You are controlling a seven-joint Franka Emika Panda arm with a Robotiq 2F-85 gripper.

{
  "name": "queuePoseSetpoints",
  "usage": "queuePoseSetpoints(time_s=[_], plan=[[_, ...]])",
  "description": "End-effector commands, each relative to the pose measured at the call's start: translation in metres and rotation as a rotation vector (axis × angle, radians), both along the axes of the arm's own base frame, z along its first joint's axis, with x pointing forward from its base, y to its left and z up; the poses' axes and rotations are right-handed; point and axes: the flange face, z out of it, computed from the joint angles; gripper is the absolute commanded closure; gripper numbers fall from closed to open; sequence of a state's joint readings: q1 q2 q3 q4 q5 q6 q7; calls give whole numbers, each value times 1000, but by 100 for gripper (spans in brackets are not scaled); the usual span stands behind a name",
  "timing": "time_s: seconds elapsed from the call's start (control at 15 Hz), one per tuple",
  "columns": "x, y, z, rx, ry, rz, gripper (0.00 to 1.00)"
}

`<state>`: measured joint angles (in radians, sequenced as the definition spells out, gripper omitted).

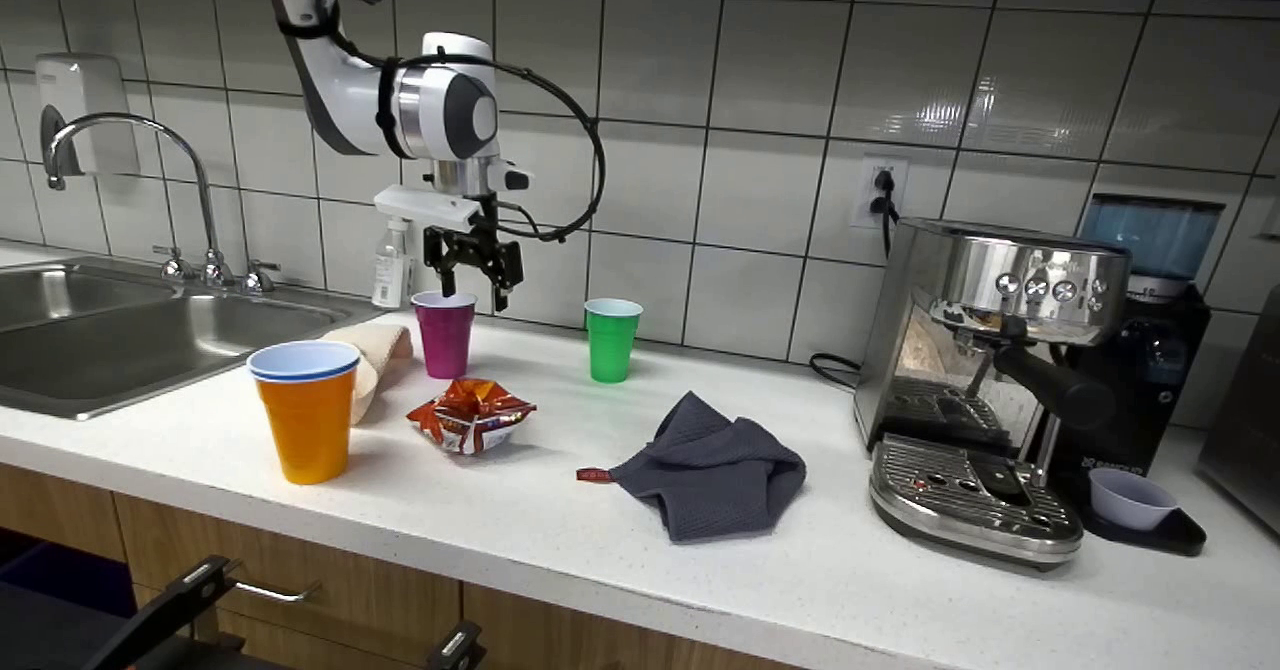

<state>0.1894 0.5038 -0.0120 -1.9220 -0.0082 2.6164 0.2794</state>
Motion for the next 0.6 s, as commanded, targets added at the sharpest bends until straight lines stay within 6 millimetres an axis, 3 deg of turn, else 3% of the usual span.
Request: queuePoseSetpoints(time_s=[0.0, 0.27, 0.33, 0.4, 0.53], plan=[[-2, 7, -3, -2, -1, -8, 0], [-4, 14, -7, -5, -2, -1, 0], [-4, 16, -9, -7, -3, -1, 25], [-4, 17, -9, -5, -1, -3, 28], [-5, 18, -10, -8, -6, -6, 44]])
